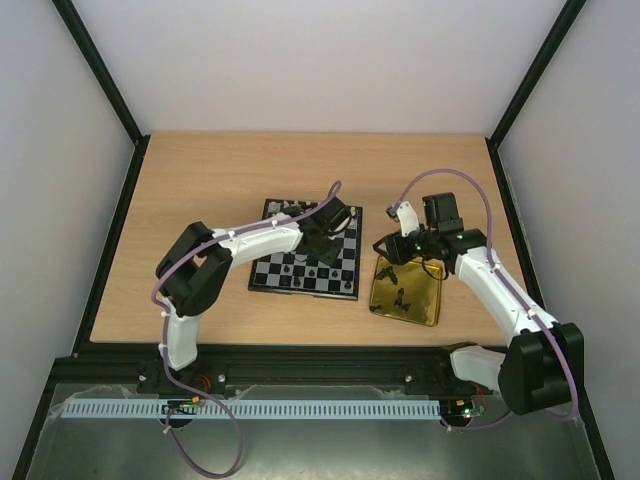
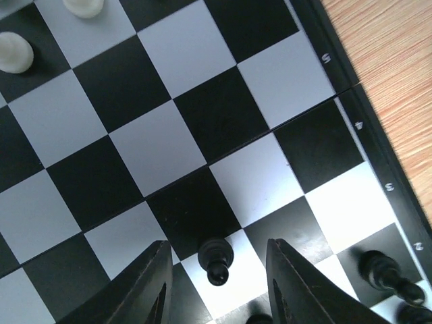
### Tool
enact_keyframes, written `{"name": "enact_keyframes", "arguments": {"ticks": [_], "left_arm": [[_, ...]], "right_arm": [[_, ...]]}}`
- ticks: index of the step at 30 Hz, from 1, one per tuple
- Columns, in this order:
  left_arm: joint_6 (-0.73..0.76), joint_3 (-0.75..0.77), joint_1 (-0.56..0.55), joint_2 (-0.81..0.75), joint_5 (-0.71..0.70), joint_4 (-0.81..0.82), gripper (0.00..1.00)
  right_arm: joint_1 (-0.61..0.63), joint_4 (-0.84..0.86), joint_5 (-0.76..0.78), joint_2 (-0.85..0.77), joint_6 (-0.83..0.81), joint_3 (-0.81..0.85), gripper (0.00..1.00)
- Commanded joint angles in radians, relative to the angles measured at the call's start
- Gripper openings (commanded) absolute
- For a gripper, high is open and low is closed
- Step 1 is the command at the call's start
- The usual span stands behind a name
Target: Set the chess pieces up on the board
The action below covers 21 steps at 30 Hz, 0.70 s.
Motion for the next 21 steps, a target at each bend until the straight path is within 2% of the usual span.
{"name": "enact_keyframes", "arguments": {"ticks": [1, 9, 21], "left_arm": [[-0.003, 0.029, -0.009, 0.029, -0.027, -0.050, 0.41], [0.009, 0.016, -0.011, 0.050, -0.041, -0.032, 0.35], [0.017, 0.030, -0.010, 0.065, -0.026, -0.020, 0.20]], "right_arm": [[-0.004, -0.004, -0.023, 0.020, -0.016, -0.007, 0.41], [-0.003, -0.001, -0.006, 0.021, -0.023, -0.009, 0.41], [-0.003, -0.004, -0.007, 0.033, -0.031, -0.011, 0.41]]}}
